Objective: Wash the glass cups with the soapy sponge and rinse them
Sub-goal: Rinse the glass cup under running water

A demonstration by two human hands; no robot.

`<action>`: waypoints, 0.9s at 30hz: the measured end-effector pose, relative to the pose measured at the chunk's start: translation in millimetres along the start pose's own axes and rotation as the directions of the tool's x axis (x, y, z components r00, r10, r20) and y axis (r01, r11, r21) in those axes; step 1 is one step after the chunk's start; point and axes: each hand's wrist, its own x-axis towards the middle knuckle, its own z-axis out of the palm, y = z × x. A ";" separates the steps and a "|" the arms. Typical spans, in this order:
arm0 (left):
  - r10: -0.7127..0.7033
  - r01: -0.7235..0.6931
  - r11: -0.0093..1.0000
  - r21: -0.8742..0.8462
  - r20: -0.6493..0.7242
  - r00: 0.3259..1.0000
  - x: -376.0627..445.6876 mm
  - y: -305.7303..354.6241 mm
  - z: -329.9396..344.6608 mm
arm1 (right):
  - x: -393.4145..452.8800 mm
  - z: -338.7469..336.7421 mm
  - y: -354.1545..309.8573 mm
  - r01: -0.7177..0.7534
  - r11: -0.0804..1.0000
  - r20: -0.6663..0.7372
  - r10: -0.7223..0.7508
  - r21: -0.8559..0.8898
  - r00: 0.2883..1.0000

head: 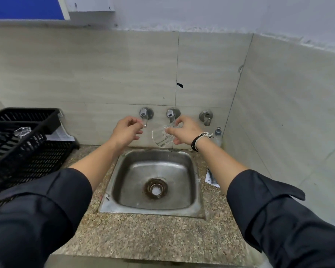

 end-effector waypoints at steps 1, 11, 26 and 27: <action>0.011 -0.011 1.000 -0.008 -0.014 1.000 -3.0 2.7 -8.1 | 0.2 3.9 -5.2 0.006 1.000 0.010 -0.007 0.023 1.000; 0.078 -0.081 0.997 -0.008 -0.205 0.976 -32.9 21.1 -146.1 | 7.8 88.8 -103.6 0.092 0.968 0.091 -0.116 0.235 0.989; 0.078 -0.090 0.996 -0.004 -0.445 0.892 -83.2 -11.0 -465.8 | -6.1 354.9 -298.9 0.207 0.934 0.249 -0.282 0.291 0.926; 0.074 -0.083 0.997 0.001 -0.450 0.890 -86.1 -14.5 -482.3 | -7.5 371.6 -308.0 0.211 0.935 0.257 -0.287 0.285 0.923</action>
